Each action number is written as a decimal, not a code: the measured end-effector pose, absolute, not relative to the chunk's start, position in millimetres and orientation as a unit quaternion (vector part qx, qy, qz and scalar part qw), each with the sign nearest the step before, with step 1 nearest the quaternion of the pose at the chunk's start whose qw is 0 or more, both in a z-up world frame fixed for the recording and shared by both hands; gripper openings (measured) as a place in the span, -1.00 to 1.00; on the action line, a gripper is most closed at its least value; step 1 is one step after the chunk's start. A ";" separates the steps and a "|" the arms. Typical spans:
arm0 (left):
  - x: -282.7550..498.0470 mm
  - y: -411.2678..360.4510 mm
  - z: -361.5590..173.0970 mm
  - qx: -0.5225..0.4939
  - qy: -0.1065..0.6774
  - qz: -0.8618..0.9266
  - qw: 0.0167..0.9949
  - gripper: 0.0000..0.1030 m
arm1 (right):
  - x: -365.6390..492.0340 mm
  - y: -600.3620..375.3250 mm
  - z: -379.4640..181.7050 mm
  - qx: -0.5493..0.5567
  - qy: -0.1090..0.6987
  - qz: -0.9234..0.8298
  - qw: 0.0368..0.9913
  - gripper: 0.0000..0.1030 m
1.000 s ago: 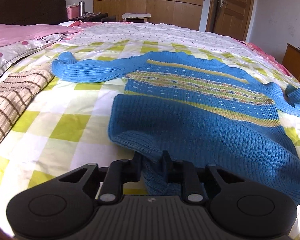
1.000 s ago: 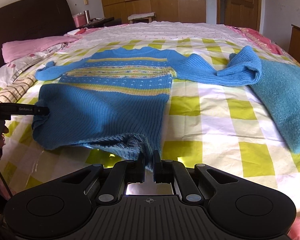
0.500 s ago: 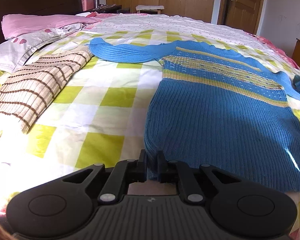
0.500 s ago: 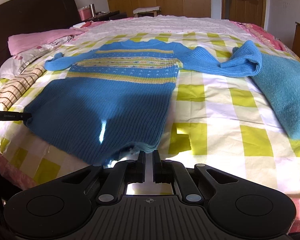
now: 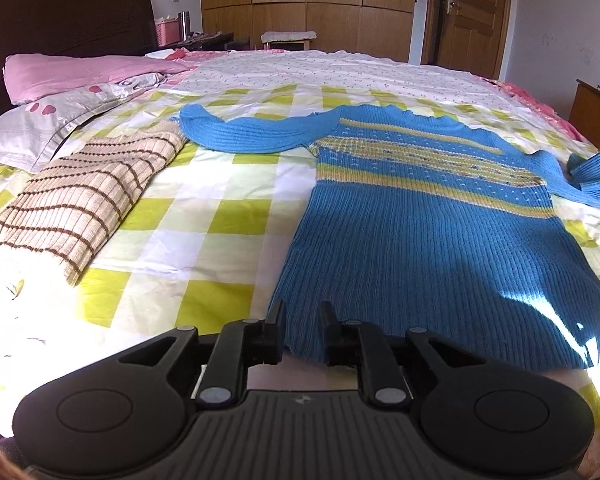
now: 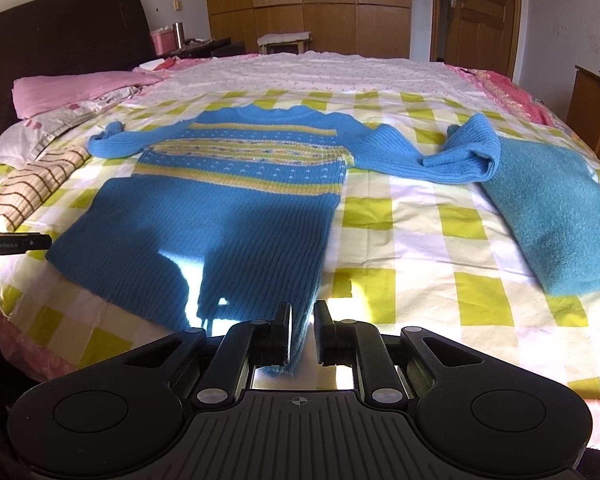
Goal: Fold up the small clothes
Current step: 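Pull the hem back with both grippers to flatten the sweater body, then grasp the sleeve cuff nearest the right gripper with the right gripper, then carry the sleeve across the sweater chest with the right gripper and release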
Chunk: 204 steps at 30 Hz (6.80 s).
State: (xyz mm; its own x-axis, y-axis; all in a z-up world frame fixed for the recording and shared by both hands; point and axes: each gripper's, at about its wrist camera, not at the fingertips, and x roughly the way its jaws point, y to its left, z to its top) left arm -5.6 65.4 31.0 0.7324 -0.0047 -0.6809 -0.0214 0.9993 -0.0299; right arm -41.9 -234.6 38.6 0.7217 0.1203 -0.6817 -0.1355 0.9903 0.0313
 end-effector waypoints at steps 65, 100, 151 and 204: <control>83.1 -54.6 10.9 0.053 0.427 -0.155 0.889 0.13 | 41.0 -224.0 -5.7 -0.010 0.453 0.077 0.888 -0.66; 148.3 -82.5 21.6 0.019 0.388 -0.157 0.908 0.14 | 131.3 -204.6 29.5 -0.103 0.399 0.075 0.908 -0.57; 164.7 -80.2 13.7 -0.034 0.378 -0.187 0.906 0.15 | 217.5 -285.1 -26.4 -0.405 0.385 -0.055 0.827 -0.67; 134.2 33.5 29.0 -0.114 0.347 -0.115 0.924 0.18 | 305.2 -48.2 45.1 0.089 0.353 0.155 0.918 -1.00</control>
